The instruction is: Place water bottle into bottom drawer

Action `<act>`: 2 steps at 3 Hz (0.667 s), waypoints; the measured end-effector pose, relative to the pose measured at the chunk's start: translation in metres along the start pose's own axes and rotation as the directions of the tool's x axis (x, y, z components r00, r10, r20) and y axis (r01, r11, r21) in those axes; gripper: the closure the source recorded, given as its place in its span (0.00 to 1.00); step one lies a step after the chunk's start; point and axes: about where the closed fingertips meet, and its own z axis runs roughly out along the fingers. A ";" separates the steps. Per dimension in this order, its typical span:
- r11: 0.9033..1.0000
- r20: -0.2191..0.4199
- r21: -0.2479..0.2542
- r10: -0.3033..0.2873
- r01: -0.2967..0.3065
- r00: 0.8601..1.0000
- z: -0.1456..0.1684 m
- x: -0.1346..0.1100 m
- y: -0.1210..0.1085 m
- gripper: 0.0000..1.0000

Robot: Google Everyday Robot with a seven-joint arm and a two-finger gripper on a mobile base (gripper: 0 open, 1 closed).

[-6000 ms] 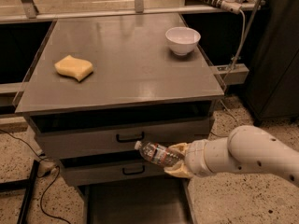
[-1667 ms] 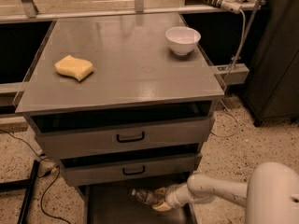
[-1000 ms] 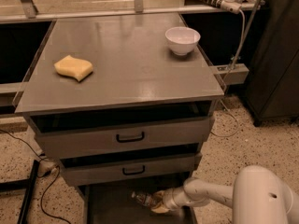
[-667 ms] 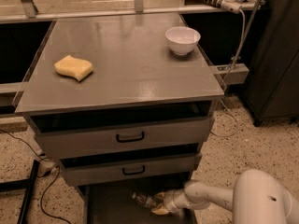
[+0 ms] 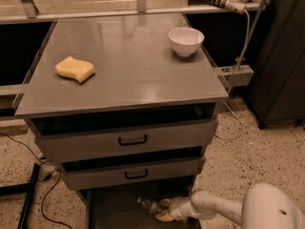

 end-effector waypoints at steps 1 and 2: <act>1.000 0.001 0.000 0.000 0.000 1.000 0.000 0.000 0.000 0.82; 1.000 0.001 0.000 0.000 0.000 1.000 0.000 0.000 0.000 0.59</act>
Offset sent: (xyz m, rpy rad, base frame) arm -0.0001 -0.0001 -0.0002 0.0004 -0.0002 -0.0006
